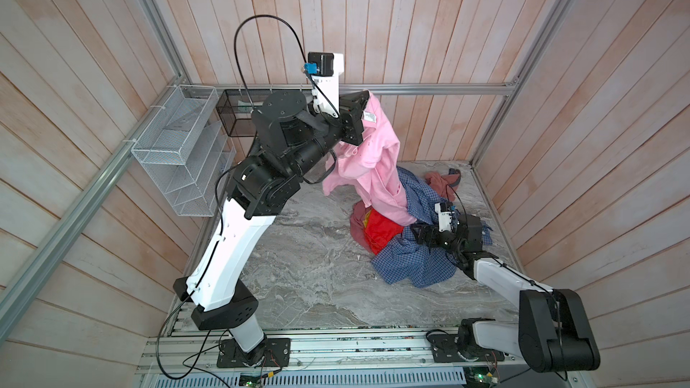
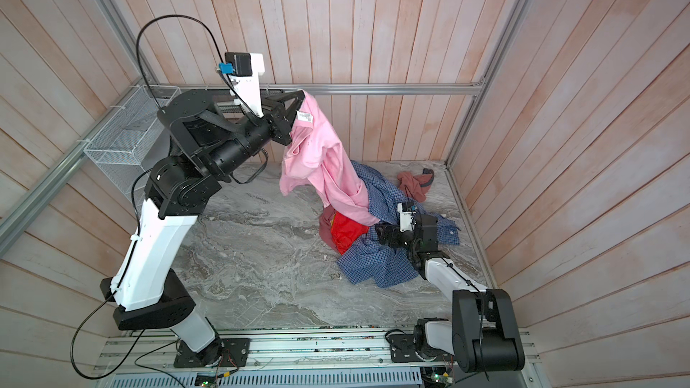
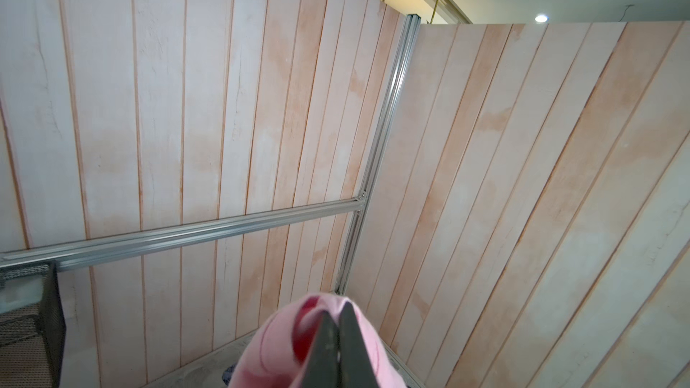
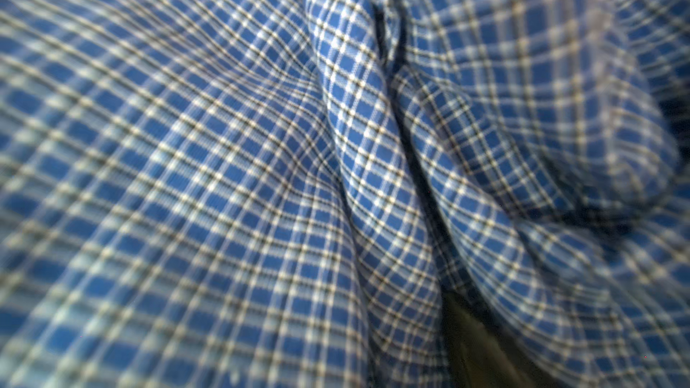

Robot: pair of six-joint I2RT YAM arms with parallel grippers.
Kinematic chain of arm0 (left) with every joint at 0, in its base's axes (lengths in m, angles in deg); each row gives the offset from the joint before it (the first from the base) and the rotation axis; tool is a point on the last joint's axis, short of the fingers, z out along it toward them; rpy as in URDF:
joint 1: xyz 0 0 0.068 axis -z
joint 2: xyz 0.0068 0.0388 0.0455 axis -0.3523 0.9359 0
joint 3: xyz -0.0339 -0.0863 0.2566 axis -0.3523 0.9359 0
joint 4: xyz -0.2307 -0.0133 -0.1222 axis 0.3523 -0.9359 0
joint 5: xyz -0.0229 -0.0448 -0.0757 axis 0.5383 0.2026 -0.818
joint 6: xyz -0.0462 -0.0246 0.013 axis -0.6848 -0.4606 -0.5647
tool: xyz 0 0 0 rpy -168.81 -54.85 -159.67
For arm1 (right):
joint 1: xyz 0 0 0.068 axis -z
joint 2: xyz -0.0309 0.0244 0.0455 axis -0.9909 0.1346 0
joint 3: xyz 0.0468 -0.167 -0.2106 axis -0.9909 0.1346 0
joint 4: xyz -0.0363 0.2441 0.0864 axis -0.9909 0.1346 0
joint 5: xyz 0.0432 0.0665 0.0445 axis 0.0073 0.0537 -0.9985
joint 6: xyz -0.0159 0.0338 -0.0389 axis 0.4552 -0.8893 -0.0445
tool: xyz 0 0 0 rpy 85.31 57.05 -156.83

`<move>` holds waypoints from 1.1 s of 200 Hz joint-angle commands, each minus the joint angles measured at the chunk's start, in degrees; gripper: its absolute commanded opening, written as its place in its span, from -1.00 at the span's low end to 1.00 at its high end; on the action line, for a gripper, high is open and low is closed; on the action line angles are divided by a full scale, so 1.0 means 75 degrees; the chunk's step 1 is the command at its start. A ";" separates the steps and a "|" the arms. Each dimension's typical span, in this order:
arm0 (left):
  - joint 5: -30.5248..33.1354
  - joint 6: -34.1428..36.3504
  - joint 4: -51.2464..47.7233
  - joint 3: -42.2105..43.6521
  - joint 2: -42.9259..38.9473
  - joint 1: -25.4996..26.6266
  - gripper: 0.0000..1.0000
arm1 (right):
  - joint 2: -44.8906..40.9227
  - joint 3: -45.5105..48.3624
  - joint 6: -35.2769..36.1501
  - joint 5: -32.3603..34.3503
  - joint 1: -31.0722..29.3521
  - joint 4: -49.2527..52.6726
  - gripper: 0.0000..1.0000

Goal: Pick out a specific cloth from the pile
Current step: 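Lift the pink cloth high and carry it away from the pile with the left gripper, then lower the pink cloth onto the bare table near the wall shelf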

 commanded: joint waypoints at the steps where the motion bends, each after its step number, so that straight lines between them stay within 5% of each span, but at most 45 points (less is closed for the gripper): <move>1: 0.0634 0.0572 0.0687 -0.0161 -0.0276 -0.0079 -1.00 | 0.0003 -0.0191 0.0026 0.0030 0.0025 0.0147 0.88; 61: 0.2046 0.1938 0.1313 -0.0014 -0.0779 -0.0248 -1.00 | -0.0044 -0.0322 0.0106 0.0042 0.0019 0.0282 0.88; 139: 0.1118 0.1020 0.0835 0.1071 -0.1170 -0.2589 -1.00 | -0.0330 -0.0485 0.0130 0.0059 0.0021 0.0535 0.88; 220: -0.0192 -0.0595 0.1456 0.5636 -0.2152 -0.4555 -1.00 | -0.0738 -0.0511 0.0223 0.0237 0.0025 0.0774 0.88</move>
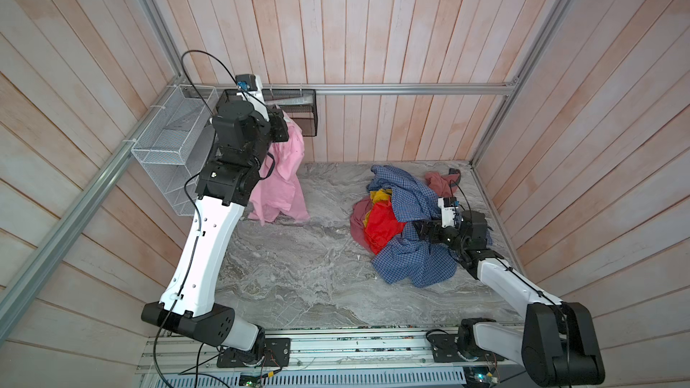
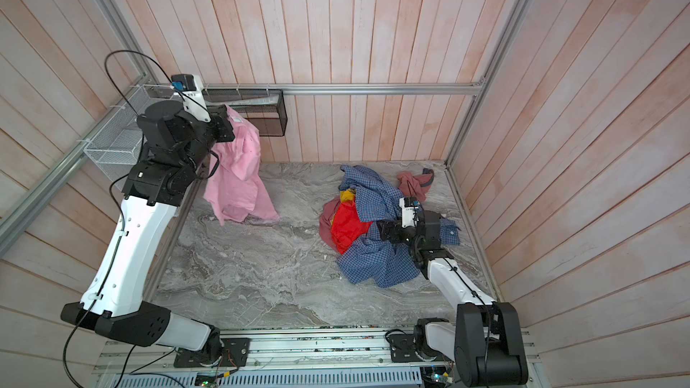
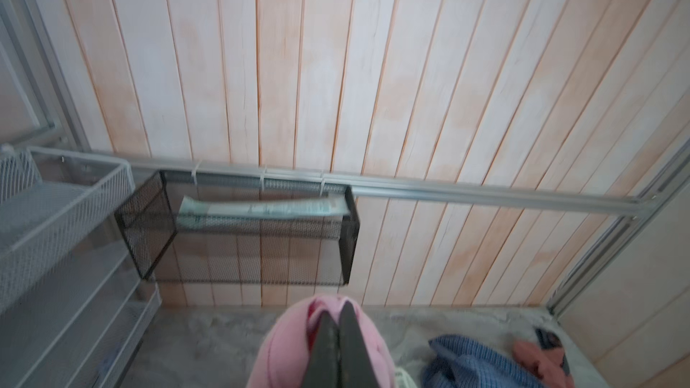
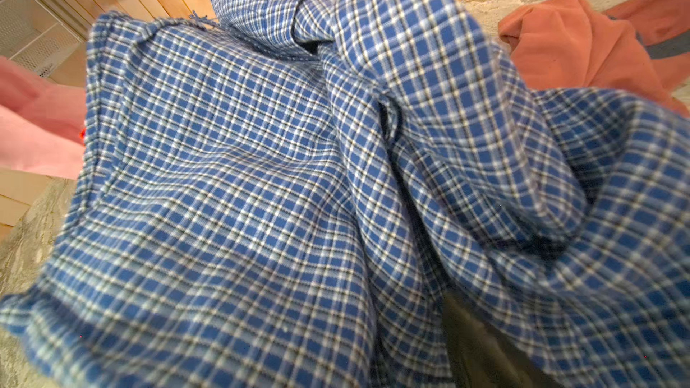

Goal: Pick out a specific cloth from the pile
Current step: 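Lower the pink cloth onto the bare table near the wall shelf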

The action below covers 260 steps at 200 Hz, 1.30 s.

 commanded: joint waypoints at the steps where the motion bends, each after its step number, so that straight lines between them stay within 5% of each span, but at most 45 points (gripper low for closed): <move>1: -0.0665 -0.0738 0.0684 0.1099 -0.0512 -0.0549 -1.00 | -0.0154 -0.0167 0.0128 0.0119 0.0019 0.0244 0.88; 55: -0.0841 -0.1007 0.0716 0.2966 -0.0558 -0.0838 -1.00 | -0.0287 -0.0177 0.0187 0.0149 0.0025 0.0364 0.88; 92: 0.0087 -0.1100 0.0838 0.3543 -0.0404 -0.1007 -1.00 | -0.0386 -0.0202 0.0187 0.0139 0.0016 0.0464 0.88; 202: -0.0784 -0.0740 0.0343 0.3009 0.2121 -0.0783 -1.00 | -0.0541 -0.0367 0.0252 0.0296 0.0015 0.0910 0.88; 260: -0.0716 -0.0567 -0.0114 0.1467 0.4002 -0.0126 -0.90 | -0.0476 -0.0582 0.0269 0.0327 0.0002 0.1122 0.88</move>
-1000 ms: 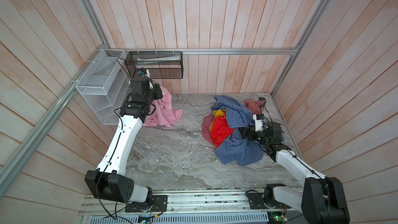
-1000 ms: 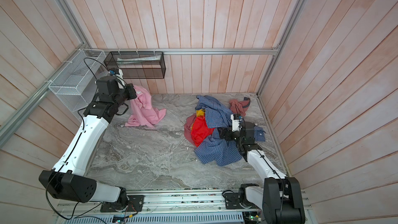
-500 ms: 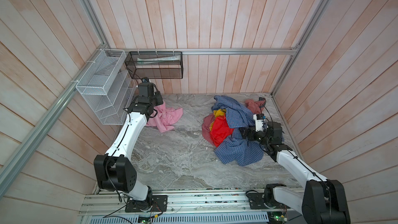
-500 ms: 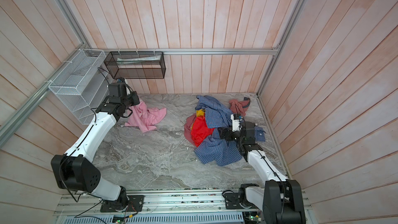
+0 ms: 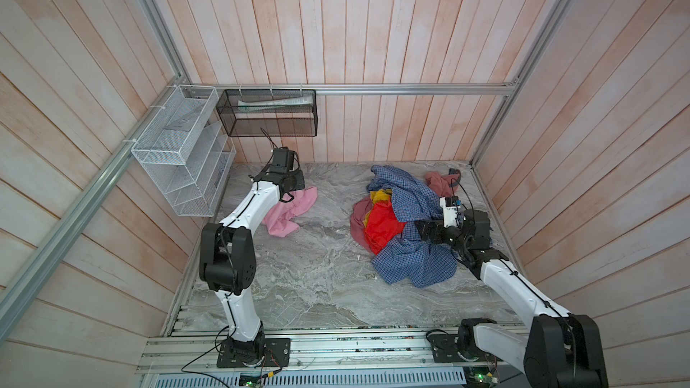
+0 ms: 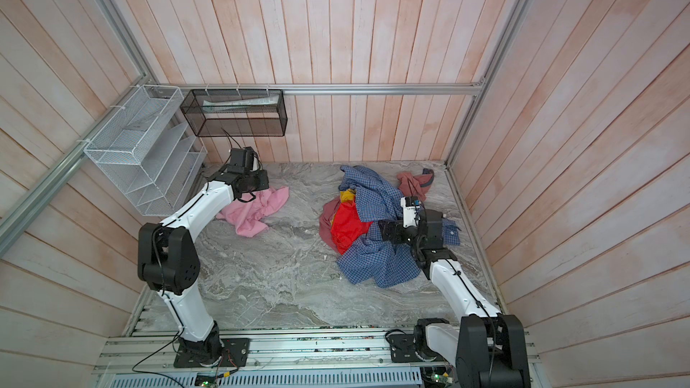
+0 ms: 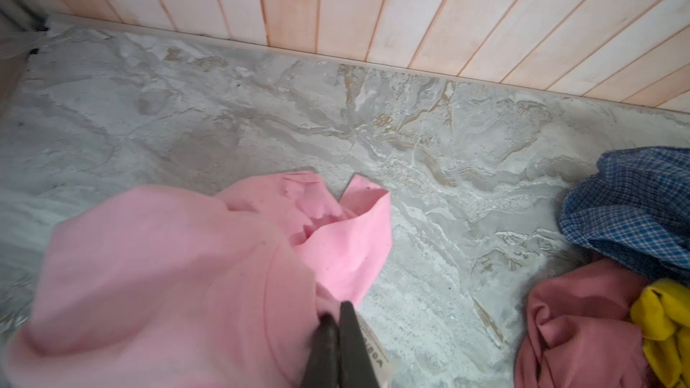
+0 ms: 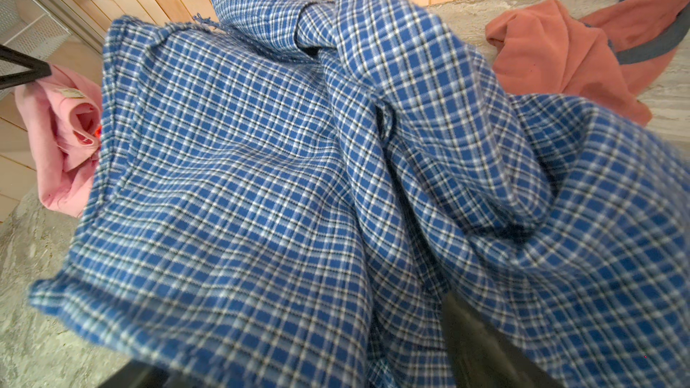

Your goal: Pick out a specific cloth from the pile

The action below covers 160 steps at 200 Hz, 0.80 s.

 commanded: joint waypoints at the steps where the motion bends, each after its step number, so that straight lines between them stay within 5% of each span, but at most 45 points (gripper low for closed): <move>1: -0.0072 0.0182 -0.0300 -0.0684 0.0713 0.0228 -0.90 | -0.0036 -0.0285 0.0071 0.0146 0.0002 0.0201 0.88; 45: -0.0091 0.0045 -0.1058 -0.1982 0.2325 0.0409 -0.51 | -0.0156 -0.0300 0.0054 0.0267 -0.0004 0.0329 0.88; 87: -0.0619 0.0328 -0.1450 -0.2504 0.3086 0.0422 0.37 | -0.0212 -0.0335 0.0112 0.0405 -0.0004 0.0485 0.88; 124: -0.0665 0.0367 -0.2005 -0.2682 0.3462 0.0460 0.54 | -0.0192 -0.0412 0.0099 0.0546 0.0000 0.0524 0.88; 160: -0.0140 0.0167 -0.2028 -0.2577 0.3697 0.0461 0.45 | -0.0111 -0.0533 0.0135 0.0525 0.0003 0.0606 0.88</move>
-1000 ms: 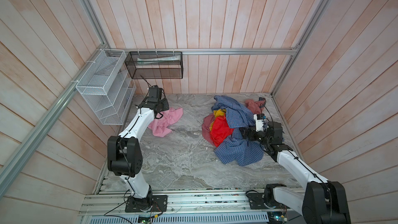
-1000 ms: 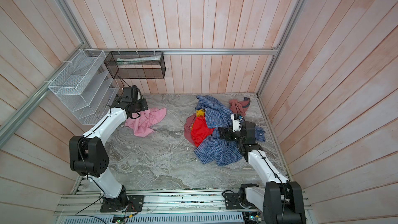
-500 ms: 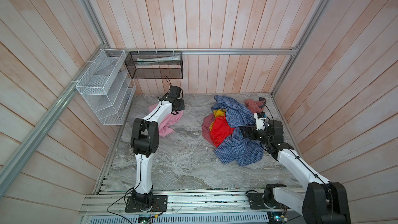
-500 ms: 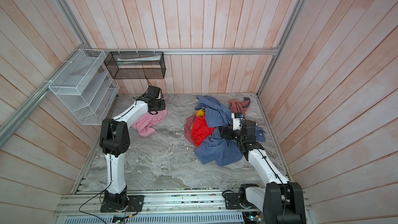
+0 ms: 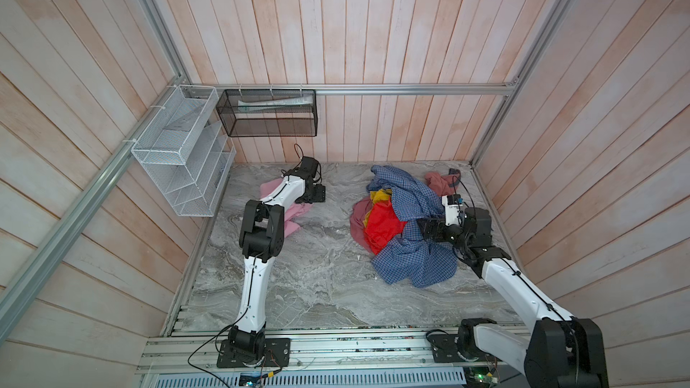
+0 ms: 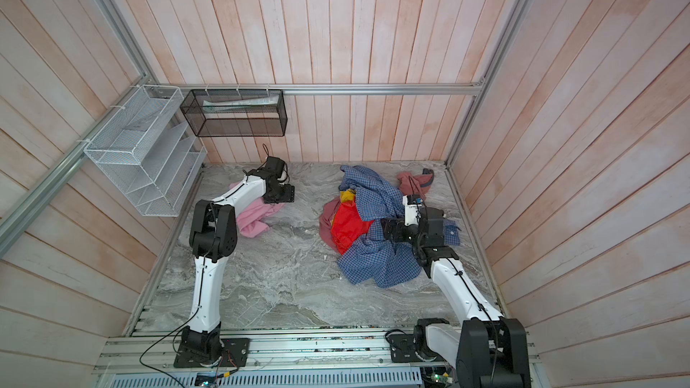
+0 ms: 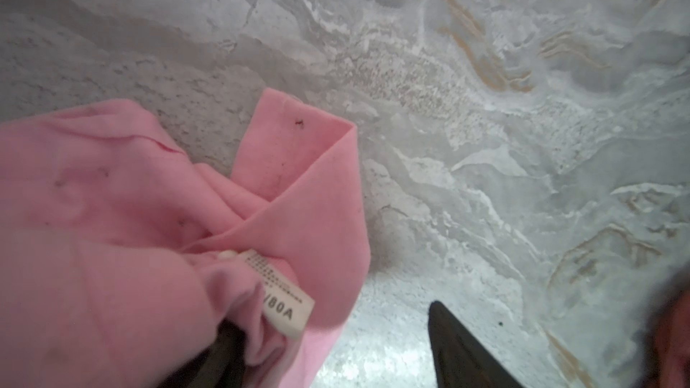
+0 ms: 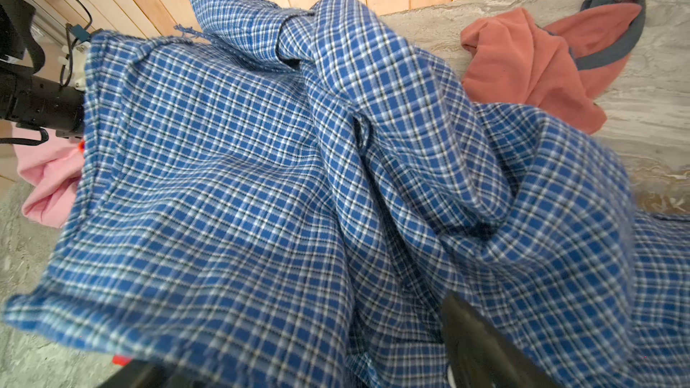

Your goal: Pick out a specific cloth from the pile

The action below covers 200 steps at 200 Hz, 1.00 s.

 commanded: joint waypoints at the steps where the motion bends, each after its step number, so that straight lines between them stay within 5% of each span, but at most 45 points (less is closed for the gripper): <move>1: 0.0362 -0.0085 -0.0288 -0.0049 0.0390 0.0008 0.45 | -0.0003 -0.0263 0.0095 0.0110 -0.0003 0.0140 0.88; 69: 0.1381 -0.0001 -0.0819 -0.0600 0.1104 0.0000 -0.16 | -0.0230 -0.0275 0.0122 0.0189 -0.0001 0.0272 0.89; 107: 0.1125 0.0153 -0.0814 -0.0430 0.1093 0.0022 -0.99 | -0.0342 -0.0248 0.0146 0.0287 0.0000 0.0295 0.88; 163: 0.0254 0.0071 0.0296 0.0612 -0.0440 0.0000 -1.00 | -0.0479 -0.0158 0.0157 0.0407 0.0002 0.0237 0.88; 200: -0.0332 -0.0053 0.0328 -0.0069 -0.1497 -0.0131 -1.00 | -0.0483 -0.0107 0.0118 0.0356 0.0002 0.0114 0.88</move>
